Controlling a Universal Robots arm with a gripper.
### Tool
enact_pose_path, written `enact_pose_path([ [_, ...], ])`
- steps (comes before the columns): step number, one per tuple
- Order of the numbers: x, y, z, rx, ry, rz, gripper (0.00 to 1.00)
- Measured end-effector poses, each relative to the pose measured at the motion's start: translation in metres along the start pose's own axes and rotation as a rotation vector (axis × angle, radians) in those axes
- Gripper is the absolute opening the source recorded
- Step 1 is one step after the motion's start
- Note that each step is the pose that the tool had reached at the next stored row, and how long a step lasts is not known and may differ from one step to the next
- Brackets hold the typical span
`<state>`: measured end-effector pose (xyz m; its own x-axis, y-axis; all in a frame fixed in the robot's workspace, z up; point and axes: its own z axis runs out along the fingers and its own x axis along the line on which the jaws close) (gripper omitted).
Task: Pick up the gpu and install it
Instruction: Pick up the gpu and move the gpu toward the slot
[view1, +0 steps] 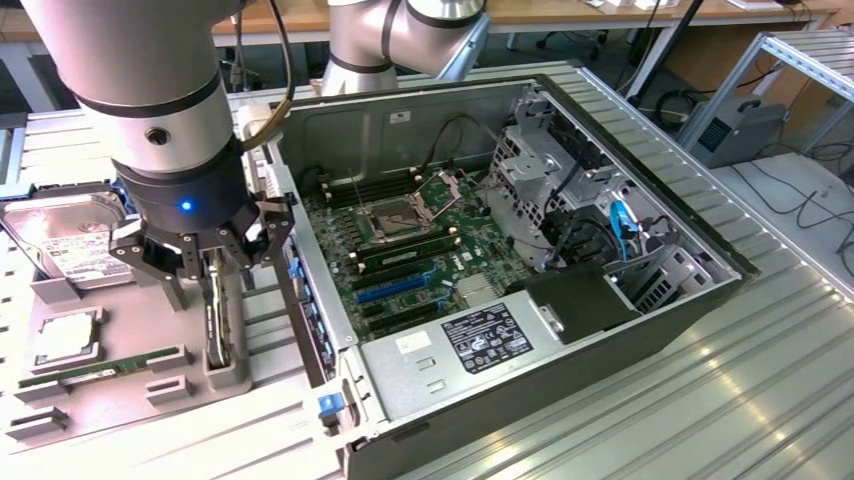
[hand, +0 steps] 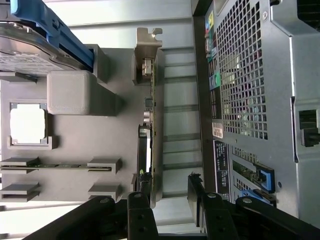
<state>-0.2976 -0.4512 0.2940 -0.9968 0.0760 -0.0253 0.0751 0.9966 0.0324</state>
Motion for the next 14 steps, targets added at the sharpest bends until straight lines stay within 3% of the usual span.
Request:
enact_pose_path([
  [14,0.0003,-0.0001,0.0036,0.0023,-0.0002,0.000,0.42],
])
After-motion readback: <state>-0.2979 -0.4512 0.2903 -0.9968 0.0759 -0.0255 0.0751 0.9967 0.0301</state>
